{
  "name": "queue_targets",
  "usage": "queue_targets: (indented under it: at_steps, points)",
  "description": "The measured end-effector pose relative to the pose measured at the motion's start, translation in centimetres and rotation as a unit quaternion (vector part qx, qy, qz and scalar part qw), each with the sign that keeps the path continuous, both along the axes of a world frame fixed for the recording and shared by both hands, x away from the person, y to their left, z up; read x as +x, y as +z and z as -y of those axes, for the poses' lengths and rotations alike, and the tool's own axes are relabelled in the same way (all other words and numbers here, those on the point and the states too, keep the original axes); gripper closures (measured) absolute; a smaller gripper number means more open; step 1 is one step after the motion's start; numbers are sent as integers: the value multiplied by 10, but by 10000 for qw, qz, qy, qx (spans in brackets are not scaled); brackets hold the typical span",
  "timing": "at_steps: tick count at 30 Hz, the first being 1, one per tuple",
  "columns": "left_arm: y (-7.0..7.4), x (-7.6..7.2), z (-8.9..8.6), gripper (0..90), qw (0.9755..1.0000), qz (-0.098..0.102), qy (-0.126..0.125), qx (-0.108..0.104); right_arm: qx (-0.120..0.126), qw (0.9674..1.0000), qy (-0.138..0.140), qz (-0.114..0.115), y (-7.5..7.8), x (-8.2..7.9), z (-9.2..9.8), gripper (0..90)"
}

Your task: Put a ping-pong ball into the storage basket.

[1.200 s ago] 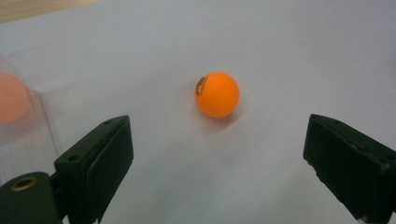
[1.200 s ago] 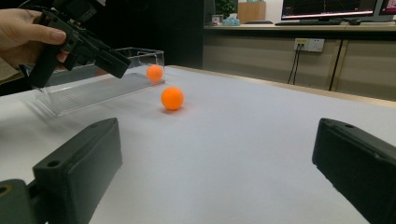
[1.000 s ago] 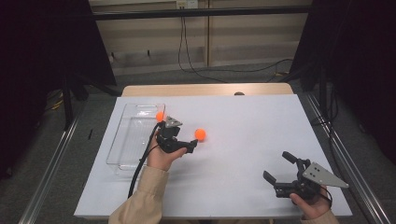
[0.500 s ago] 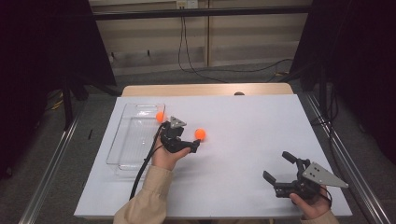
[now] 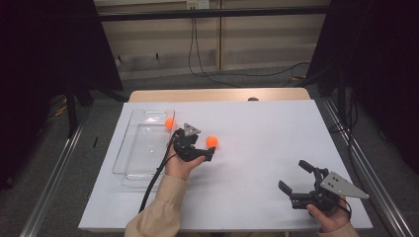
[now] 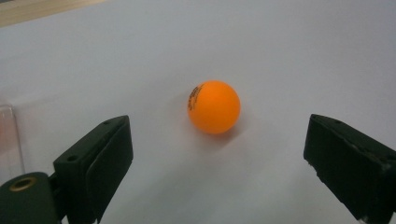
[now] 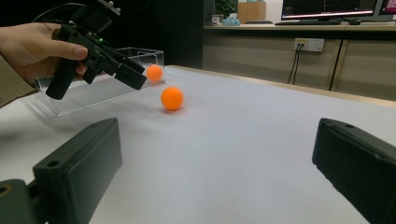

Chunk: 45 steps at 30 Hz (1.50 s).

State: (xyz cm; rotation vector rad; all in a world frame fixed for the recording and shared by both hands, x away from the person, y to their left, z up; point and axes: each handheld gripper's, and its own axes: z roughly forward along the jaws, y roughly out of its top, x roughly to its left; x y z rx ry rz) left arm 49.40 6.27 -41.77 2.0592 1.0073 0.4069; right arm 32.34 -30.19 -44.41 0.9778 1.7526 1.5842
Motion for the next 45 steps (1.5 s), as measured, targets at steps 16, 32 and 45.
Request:
queue_targets:
  at_steps: [16,32,45]
  points:
    - [-7,6,7,79,10000,55,50,60,-16,10000,7,5,0,0,0,12]
    - [-15,12,18,83,9998,151,134,-10,5,10000,14,3,0,0,0,12]
    - [-21,17,21,87,9997,106,224,24,22,10000,7,-6,0,0,0,12]
